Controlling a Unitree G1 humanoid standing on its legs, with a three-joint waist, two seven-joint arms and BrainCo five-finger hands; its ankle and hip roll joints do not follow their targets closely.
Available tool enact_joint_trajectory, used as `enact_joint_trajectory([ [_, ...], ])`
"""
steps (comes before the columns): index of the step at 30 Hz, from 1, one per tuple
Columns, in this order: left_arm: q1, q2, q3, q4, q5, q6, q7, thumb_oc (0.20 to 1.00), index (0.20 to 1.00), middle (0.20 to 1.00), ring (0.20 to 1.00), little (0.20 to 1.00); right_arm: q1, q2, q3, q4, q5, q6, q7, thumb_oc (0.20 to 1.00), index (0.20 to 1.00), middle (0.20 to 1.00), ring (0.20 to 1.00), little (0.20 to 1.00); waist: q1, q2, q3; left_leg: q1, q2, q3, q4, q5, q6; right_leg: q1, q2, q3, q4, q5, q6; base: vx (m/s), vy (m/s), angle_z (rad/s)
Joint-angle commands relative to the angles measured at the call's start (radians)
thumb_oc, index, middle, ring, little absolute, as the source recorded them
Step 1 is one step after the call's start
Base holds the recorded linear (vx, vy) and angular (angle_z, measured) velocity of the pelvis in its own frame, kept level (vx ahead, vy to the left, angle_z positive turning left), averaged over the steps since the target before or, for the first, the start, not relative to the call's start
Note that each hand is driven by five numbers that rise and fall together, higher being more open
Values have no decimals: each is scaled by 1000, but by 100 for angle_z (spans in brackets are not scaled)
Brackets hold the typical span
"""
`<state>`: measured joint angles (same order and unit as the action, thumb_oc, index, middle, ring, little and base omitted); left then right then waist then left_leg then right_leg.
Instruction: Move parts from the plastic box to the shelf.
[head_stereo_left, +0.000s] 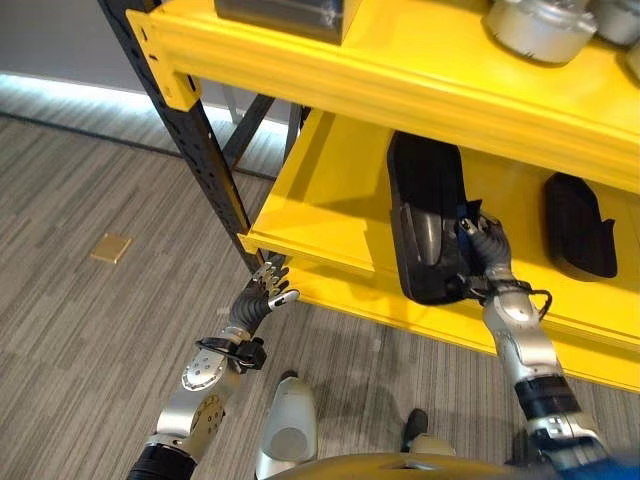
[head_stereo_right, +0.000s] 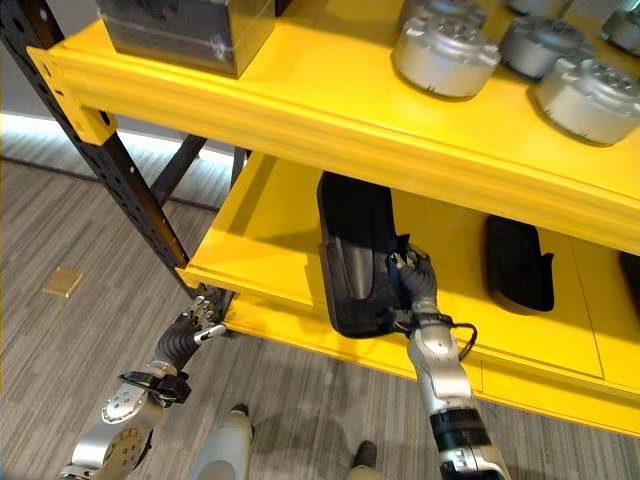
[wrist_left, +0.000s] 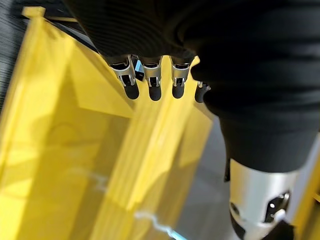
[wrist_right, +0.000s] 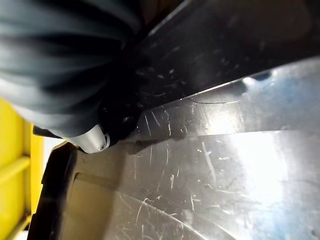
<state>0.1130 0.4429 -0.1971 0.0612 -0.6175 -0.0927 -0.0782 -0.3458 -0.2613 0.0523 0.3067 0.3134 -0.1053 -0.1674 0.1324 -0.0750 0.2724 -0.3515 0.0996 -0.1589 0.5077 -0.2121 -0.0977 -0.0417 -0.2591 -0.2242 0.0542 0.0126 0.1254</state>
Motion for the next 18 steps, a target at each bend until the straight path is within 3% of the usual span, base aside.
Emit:
enact_joint_trajectory([
  [1,-35,22,-24,-67,-24,-51,23,1000,1000,1000,1000,1000,-84,-69,-8,24,61,-63,-60,200,200,200,200,200,23,24,-16,29,16,43,-71,85,16,-23,13,-7,222,-114,19,-184,22,7],
  [7,-64,53,-49,-90,-43,-64,41,1000,1000,1000,1000,1000,-341,-108,51,225,94,-47,-97,200,200,200,200,200,48,56,39,-23,9,33,-28,79,23,-90,12,0,293,-126,12,-92,23,5],
  [14,-84,93,-78,-106,-77,-76,59,1000,1000,1000,1000,1000,-694,-158,90,584,229,-33,-130,200,200,200,200,200,65,103,70,-78,-1,32,25,70,29,-165,1,17,373,-147,4,-77,32,3],
  [18,-86,109,-89,-113,-86,-77,63,1000,1000,1000,1000,1000,-800,-200,69,738,336,-35,-135,200,200,200,200,200,71,122,86,-115,-12,24,50,62,33,-197,-5,15,404,-163,6,-50,5,5],
])
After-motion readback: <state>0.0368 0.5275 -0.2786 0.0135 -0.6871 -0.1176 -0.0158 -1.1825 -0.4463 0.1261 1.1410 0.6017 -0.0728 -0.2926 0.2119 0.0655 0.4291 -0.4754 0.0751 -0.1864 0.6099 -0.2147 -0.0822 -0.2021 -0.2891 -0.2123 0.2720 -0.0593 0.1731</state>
